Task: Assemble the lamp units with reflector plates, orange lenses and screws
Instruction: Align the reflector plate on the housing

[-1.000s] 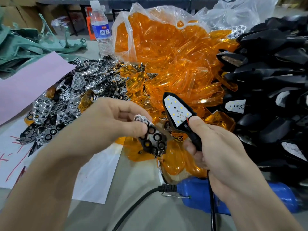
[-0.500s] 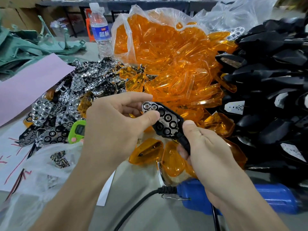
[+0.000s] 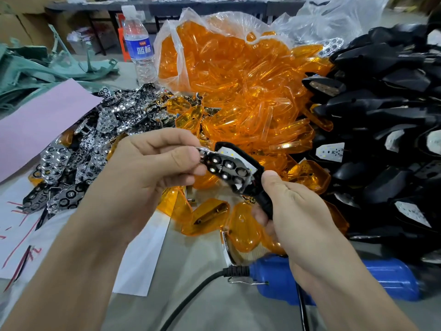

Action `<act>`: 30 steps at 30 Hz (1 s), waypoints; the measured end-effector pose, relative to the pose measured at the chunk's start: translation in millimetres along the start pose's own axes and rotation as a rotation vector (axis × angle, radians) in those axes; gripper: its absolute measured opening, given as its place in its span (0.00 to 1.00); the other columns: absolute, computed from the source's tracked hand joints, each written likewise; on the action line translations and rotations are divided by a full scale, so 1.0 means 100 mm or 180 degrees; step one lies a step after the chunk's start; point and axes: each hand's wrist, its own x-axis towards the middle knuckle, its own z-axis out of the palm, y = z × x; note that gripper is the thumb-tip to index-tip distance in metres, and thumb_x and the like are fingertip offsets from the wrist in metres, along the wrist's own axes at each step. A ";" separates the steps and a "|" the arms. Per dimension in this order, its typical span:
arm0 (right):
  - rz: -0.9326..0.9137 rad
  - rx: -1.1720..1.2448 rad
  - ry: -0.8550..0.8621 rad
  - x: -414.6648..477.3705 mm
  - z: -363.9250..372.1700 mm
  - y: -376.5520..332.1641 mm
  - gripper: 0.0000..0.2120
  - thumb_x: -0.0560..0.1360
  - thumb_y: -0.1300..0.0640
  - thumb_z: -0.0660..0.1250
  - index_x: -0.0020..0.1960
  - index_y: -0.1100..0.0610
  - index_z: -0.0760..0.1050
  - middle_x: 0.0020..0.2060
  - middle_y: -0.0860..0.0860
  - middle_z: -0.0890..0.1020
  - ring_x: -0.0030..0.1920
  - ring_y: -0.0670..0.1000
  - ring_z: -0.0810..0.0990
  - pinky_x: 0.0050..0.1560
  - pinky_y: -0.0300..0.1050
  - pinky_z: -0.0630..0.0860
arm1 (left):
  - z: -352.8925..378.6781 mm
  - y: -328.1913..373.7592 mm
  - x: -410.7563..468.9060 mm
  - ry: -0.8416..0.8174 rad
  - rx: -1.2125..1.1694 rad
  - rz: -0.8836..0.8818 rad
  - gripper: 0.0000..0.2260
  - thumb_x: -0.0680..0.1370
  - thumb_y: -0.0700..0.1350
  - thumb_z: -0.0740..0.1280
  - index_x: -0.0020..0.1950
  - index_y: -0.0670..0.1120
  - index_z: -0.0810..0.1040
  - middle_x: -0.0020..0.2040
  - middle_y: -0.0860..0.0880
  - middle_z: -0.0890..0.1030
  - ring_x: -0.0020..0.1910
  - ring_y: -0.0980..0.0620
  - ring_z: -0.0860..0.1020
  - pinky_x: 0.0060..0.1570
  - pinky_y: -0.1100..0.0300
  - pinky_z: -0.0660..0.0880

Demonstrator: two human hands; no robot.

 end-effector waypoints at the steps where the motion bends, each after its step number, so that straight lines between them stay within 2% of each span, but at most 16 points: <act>1: 0.0004 0.0033 -0.0009 0.00 0.00 -0.01 0.26 0.85 0.43 0.54 0.46 0.62 0.79 0.27 0.50 0.73 0.23 0.43 0.66 0.23 0.30 0.65 | -0.01 0.01 0.00 -0.0128 -0.0046 0.0019 0.08 0.63 0.48 0.81 0.41 0.50 0.88 0.35 0.49 0.85 0.34 0.56 0.84 0.34 0.67 0.80; 3: 0.0010 0.0151 -0.0027 -0.02 0.01 -0.03 0.22 0.85 0.43 0.55 0.44 0.54 0.81 0.25 0.46 0.75 0.21 0.41 0.68 0.22 0.28 0.65 | -0.02 0.02 0.00 -0.0320 0.0011 0.0121 0.14 0.63 0.59 0.81 0.40 0.51 0.88 0.38 0.49 0.86 0.35 0.56 0.85 0.36 0.66 0.81; 6: 0.0027 0.0263 -0.0004 -0.01 0.01 -0.04 0.20 0.85 0.44 0.56 0.44 0.53 0.80 0.23 0.45 0.75 0.21 0.41 0.69 0.22 0.28 0.66 | -0.04 0.00 0.01 -0.0486 -0.0007 0.0164 0.16 0.62 0.62 0.83 0.38 0.51 0.87 0.36 0.49 0.84 0.30 0.58 0.81 0.34 0.68 0.78; 7: -0.0014 0.0199 -0.0002 0.00 0.00 -0.03 0.20 0.85 0.45 0.56 0.45 0.53 0.80 0.23 0.46 0.75 0.22 0.41 0.69 0.23 0.29 0.66 | -0.05 0.00 0.01 -0.0576 -0.0064 0.0140 0.16 0.62 0.60 0.83 0.38 0.51 0.86 0.36 0.49 0.83 0.30 0.58 0.79 0.34 0.68 0.77; 9: -0.0165 -0.0029 -0.0020 0.04 0.01 0.00 0.21 0.86 0.47 0.56 0.50 0.60 0.82 0.25 0.48 0.74 0.25 0.44 0.69 0.27 0.32 0.67 | -0.07 -0.01 0.01 -0.0765 -0.0084 0.0124 0.12 0.63 0.55 0.83 0.39 0.51 0.86 0.36 0.50 0.82 0.32 0.58 0.77 0.35 0.68 0.75; 12: -0.0025 0.0075 -0.0159 0.05 0.02 -0.01 0.23 0.86 0.44 0.55 0.50 0.57 0.82 0.29 0.48 0.76 0.30 0.46 0.71 0.34 0.38 0.74 | -0.07 -0.03 0.01 -0.0859 0.0112 0.0109 0.10 0.64 0.42 0.76 0.44 0.50 0.87 0.40 0.51 0.83 0.38 0.57 0.77 0.40 0.68 0.75; 14: -0.0173 -0.0087 -0.0111 0.07 0.01 -0.01 0.23 0.86 0.49 0.56 0.44 0.64 0.77 0.27 0.48 0.72 0.30 0.47 0.68 0.32 0.37 0.68 | -0.06 -0.04 0.02 -0.0716 0.0240 0.0040 0.17 0.61 0.38 0.76 0.47 0.52 0.88 0.44 0.51 0.84 0.42 0.56 0.79 0.44 0.66 0.78; 16: -0.0371 -0.0206 -0.0040 0.07 0.00 -0.04 0.21 0.85 0.53 0.58 0.35 0.59 0.71 0.26 0.47 0.68 0.29 0.47 0.65 0.29 0.35 0.63 | -0.05 -0.03 0.01 -0.0562 0.0323 -0.0006 0.20 0.62 0.35 0.77 0.49 0.53 0.88 0.48 0.51 0.85 0.41 0.55 0.80 0.43 0.64 0.79; 18: -0.0307 -0.0080 -0.0030 0.04 -0.01 -0.04 0.24 0.86 0.50 0.57 0.33 0.56 0.71 0.25 0.48 0.69 0.27 0.46 0.66 0.25 0.32 0.64 | -0.03 -0.02 0.01 -0.0378 0.0440 0.0059 0.17 0.65 0.35 0.75 0.48 0.53 0.89 0.45 0.50 0.86 0.37 0.55 0.82 0.40 0.65 0.79; 20: -0.0058 0.0167 -0.0077 -0.01 -0.01 -0.04 0.26 0.86 0.46 0.55 0.39 0.61 0.77 0.27 0.52 0.70 0.23 0.43 0.64 0.22 0.29 0.65 | 0.00 -0.01 0.00 -0.0148 0.0560 0.0184 0.14 0.65 0.37 0.76 0.45 0.53 0.89 0.40 0.51 0.86 0.36 0.56 0.83 0.39 0.66 0.79; 22: 0.0022 0.0190 -0.0116 -0.03 0.00 -0.04 0.28 0.85 0.45 0.54 0.44 0.68 0.75 0.30 0.54 0.70 0.22 0.43 0.63 0.22 0.27 0.65 | 0.02 -0.02 -0.01 0.0046 0.0706 0.0320 0.13 0.65 0.38 0.76 0.43 0.55 0.89 0.38 0.52 0.86 0.37 0.58 0.83 0.38 0.67 0.78; 25: -0.0043 0.0012 -0.0120 -0.02 0.02 -0.03 0.29 0.84 0.43 0.54 0.36 0.62 0.74 0.26 0.50 0.70 0.21 0.42 0.64 0.22 0.30 0.63 | 0.07 -0.01 0.00 0.0202 0.1120 0.0492 0.12 0.68 0.44 0.75 0.45 0.61 0.87 0.41 0.57 0.87 0.40 0.60 0.84 0.41 0.68 0.78; 26: -0.0057 -0.0024 -0.0132 -0.02 0.02 -0.04 0.29 0.84 0.42 0.54 0.36 0.64 0.73 0.26 0.50 0.69 0.21 0.43 0.63 0.21 0.32 0.62 | 0.09 -0.02 0.00 0.0246 0.1201 0.0521 0.12 0.69 0.45 0.75 0.45 0.63 0.87 0.41 0.59 0.86 0.41 0.61 0.84 0.41 0.69 0.78; 28: -0.0110 -0.0116 -0.0151 -0.02 0.04 -0.02 0.30 0.84 0.41 0.54 0.43 0.69 0.72 0.29 0.53 0.69 0.23 0.45 0.62 0.22 0.37 0.60 | 0.15 0.00 -0.01 0.0355 0.1270 0.0543 0.12 0.69 0.46 0.74 0.44 0.65 0.86 0.40 0.61 0.86 0.40 0.63 0.83 0.40 0.70 0.77; 30: -0.0131 -0.0188 -0.0122 -0.02 0.05 -0.01 0.30 0.84 0.40 0.54 0.48 0.69 0.72 0.30 0.53 0.70 0.25 0.46 0.63 0.25 0.39 0.62 | 0.20 0.02 -0.03 0.0415 0.1338 0.0534 0.13 0.70 0.46 0.73 0.42 0.67 0.85 0.38 0.62 0.85 0.39 0.64 0.82 0.39 0.71 0.76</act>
